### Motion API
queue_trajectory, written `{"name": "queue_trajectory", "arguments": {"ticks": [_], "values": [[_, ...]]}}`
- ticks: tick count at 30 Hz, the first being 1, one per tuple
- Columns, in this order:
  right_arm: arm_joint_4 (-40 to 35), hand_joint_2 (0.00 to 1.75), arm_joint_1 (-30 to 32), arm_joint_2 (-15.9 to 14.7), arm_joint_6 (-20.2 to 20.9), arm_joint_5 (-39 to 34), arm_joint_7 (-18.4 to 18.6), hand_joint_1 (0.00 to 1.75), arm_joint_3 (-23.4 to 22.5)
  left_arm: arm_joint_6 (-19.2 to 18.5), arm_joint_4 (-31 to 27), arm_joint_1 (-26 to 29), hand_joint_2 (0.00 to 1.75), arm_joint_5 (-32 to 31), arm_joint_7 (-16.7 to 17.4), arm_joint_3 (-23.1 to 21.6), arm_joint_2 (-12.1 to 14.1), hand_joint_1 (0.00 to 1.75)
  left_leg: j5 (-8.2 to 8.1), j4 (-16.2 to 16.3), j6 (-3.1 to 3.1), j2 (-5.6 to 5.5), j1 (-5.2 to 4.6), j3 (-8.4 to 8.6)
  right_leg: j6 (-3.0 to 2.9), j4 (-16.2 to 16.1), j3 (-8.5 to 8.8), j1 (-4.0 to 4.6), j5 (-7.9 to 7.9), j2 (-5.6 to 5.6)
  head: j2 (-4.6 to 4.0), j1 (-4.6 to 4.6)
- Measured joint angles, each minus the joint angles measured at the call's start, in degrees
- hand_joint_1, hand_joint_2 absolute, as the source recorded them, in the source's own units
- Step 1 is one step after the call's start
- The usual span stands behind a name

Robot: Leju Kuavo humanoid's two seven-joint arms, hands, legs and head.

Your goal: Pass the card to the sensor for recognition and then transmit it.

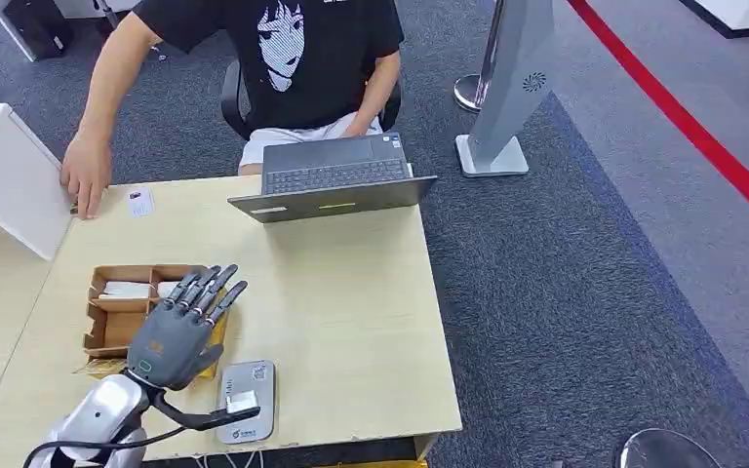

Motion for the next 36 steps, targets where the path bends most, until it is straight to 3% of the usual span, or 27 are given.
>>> {"name": "queue_trajectory", "arguments": {"ticks": [36], "values": [[-0.07, 1.75, 0.23, -0.31, 0.17, 1.72, -0.04, 0.00, -0.42, 0.44, 0.54, 5.74, 1.75, 1.53, 0.57, 0.28, -0.48, 0.00, 0.00, -0.01, 0.00, -0.01, 0.00, 0.00, 0.00, 0.00, 0.00, 0.00, 0.00, -0.02, 0.00, -0.02]]}}
